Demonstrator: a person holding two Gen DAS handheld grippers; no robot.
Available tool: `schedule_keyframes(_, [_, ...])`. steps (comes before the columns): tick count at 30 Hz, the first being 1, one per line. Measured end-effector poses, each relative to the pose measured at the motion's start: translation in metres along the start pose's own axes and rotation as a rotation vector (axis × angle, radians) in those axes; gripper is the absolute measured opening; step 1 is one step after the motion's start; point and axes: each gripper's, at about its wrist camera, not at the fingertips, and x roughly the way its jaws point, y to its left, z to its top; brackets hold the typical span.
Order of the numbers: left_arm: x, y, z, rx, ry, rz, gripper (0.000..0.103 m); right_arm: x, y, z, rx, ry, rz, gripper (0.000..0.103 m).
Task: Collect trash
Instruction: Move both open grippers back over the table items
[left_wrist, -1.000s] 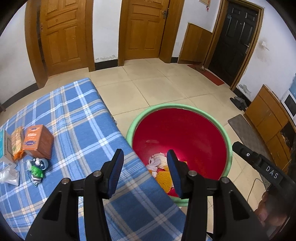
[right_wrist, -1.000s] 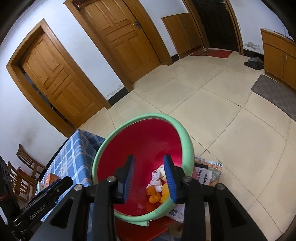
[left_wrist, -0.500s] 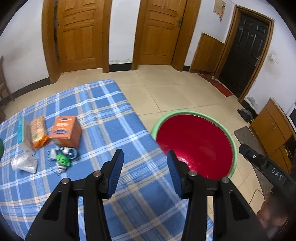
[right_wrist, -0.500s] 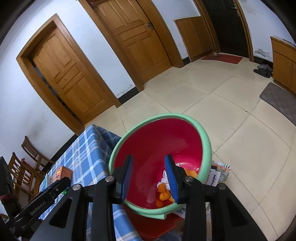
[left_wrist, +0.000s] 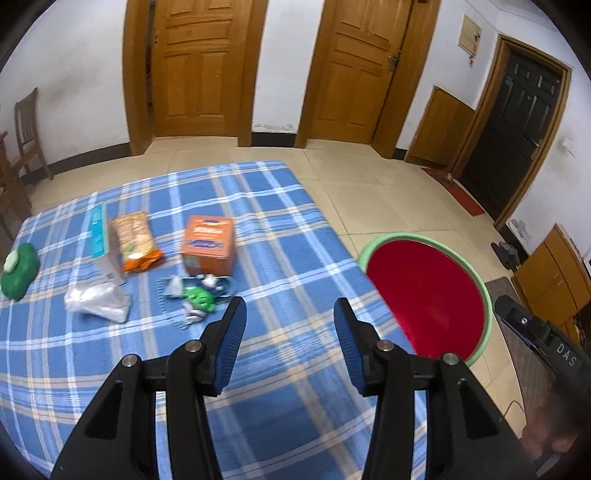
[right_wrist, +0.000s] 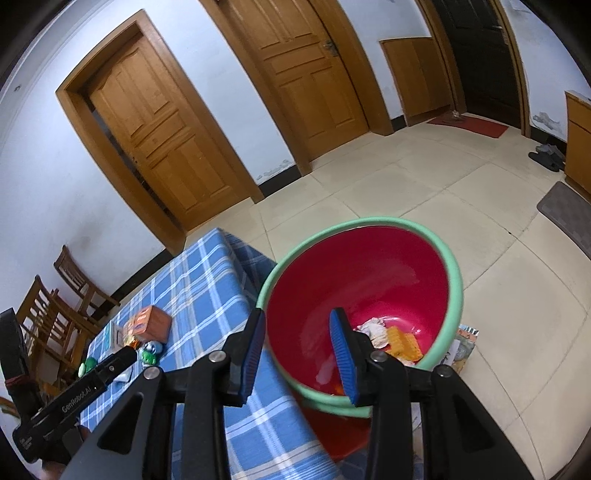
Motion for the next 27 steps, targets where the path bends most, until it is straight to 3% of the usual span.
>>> schedule_keyframes(15, [-0.016,0.097,-0.007,-0.162,-0.023,0.123,0.053,0.019,0.055,-0.015,-0.112,0.071,0.040,0.045])
schedule_keyframes(27, [-0.007,0.155,-0.008,-0.191,-0.003,0.232,0.074,0.043,0.104,-0.027,-0.209,0.126,0.063,0.056])
